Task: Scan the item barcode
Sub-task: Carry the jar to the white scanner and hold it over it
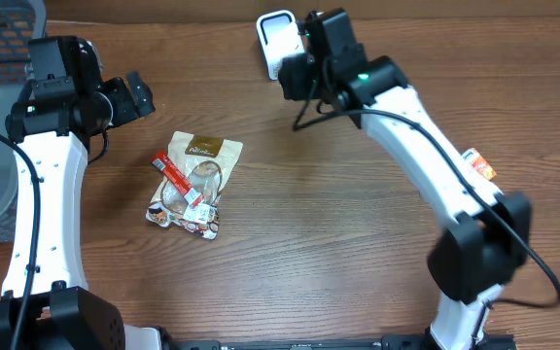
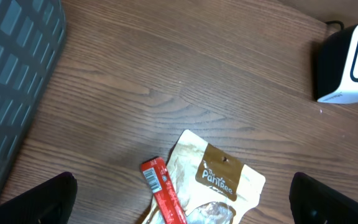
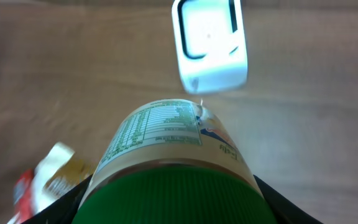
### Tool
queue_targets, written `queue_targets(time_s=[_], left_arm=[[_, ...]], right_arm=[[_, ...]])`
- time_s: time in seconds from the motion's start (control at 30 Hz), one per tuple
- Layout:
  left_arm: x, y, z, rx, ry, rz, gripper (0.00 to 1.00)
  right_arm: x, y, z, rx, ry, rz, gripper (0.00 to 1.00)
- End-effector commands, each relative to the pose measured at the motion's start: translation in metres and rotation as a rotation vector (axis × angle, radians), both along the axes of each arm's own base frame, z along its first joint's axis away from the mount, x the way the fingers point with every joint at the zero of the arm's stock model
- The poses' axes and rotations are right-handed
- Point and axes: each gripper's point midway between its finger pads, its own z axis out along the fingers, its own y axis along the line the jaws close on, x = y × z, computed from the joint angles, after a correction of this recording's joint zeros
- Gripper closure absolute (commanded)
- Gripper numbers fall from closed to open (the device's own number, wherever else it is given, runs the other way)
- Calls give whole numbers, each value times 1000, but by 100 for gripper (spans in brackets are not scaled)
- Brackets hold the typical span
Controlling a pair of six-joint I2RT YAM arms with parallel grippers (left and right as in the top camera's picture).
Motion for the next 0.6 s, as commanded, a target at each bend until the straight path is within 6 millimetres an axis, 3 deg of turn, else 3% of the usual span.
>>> queue_targets(time_s=[0.0, 0.23, 0.57], left_arm=[[3, -4, 13, -8, -32, -2, 0], [3, -4, 13, -8, -32, -2, 0], [3, -4, 13, -8, -32, -2, 0]], right_arm=[[30, 0, 4, -38, -114, -20, 55], [89, 13, -8, 20, -309, -82, 51], [139, 9, -26, 97, -488, -149, 50]])
